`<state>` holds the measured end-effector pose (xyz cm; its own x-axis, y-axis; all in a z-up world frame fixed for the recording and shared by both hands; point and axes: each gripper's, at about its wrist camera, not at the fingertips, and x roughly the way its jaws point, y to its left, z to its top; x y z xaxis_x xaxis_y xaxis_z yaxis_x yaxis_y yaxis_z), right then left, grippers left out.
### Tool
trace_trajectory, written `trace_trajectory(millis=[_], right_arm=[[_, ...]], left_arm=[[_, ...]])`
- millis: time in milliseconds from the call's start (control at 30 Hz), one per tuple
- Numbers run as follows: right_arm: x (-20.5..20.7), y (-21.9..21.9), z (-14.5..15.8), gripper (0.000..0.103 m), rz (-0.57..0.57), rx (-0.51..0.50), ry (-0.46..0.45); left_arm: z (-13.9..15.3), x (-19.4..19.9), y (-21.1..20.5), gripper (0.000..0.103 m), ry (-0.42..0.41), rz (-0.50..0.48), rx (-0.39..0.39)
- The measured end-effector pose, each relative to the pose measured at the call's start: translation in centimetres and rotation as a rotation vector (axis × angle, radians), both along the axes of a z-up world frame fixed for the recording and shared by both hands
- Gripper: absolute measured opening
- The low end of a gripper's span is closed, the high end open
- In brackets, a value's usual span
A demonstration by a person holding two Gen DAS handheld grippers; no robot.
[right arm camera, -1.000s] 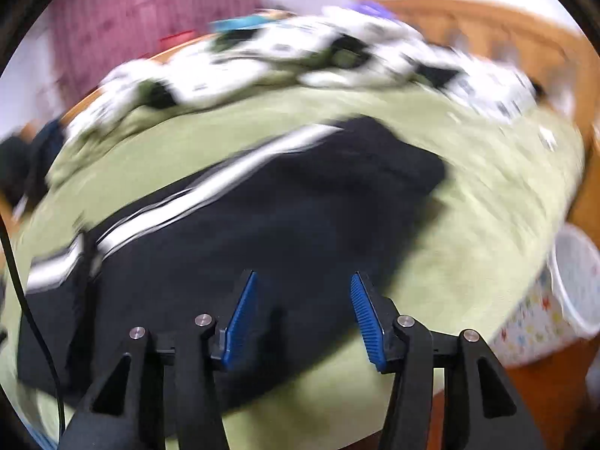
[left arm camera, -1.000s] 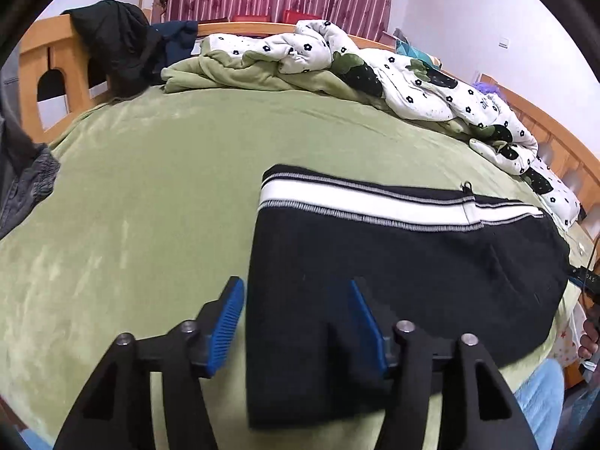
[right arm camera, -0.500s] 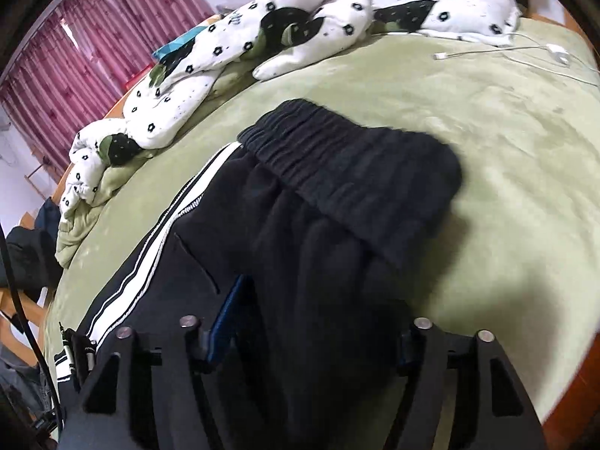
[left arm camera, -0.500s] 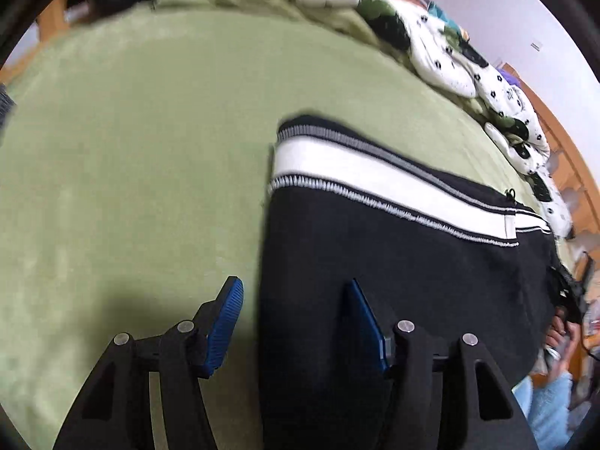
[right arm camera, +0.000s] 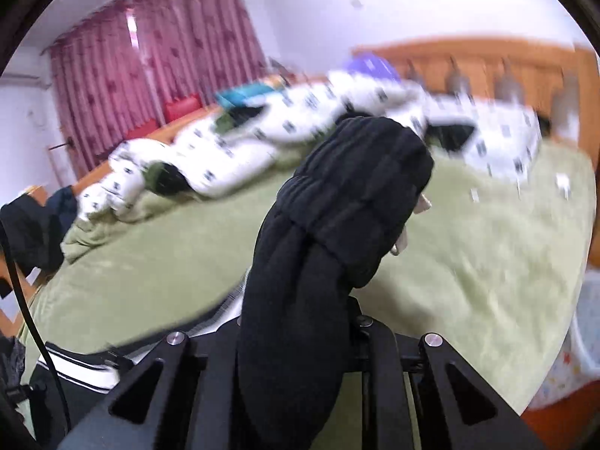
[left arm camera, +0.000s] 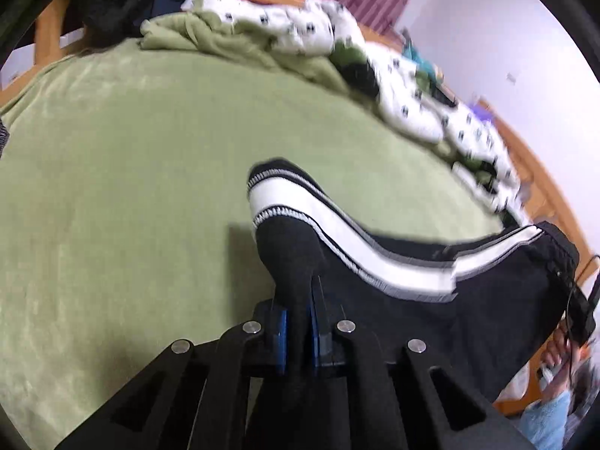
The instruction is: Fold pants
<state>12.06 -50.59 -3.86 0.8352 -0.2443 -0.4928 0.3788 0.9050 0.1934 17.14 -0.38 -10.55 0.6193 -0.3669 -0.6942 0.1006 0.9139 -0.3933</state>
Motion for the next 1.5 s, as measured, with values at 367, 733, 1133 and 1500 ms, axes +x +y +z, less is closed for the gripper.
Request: trace_trajectory(millis=[367,733,1133,1500], right_arm=[[3.4,12.3,8.4,0.017,0.21,0.016,-0.138],[11.5,11.2,-10.1,0.019,0.191,0.074,0.259],[4.5,10.5,-12.5,0.05,0.184,-0.037,0.379],[1.4,20.7,-9.1,0.05,0.335,-0.112,0.325]], left_arm=[[5.5,0.6,10.2,0.01,-0.091,0.122,0.044],[-5.0,3.0,19.4,0.02,0.076,0.234,0.152],[-2.9,-2.6,16.3,0.04,0.006,0.197,0.232],[-6.2,-7.3,14.0,0.04,0.025,0.212,0.342]])
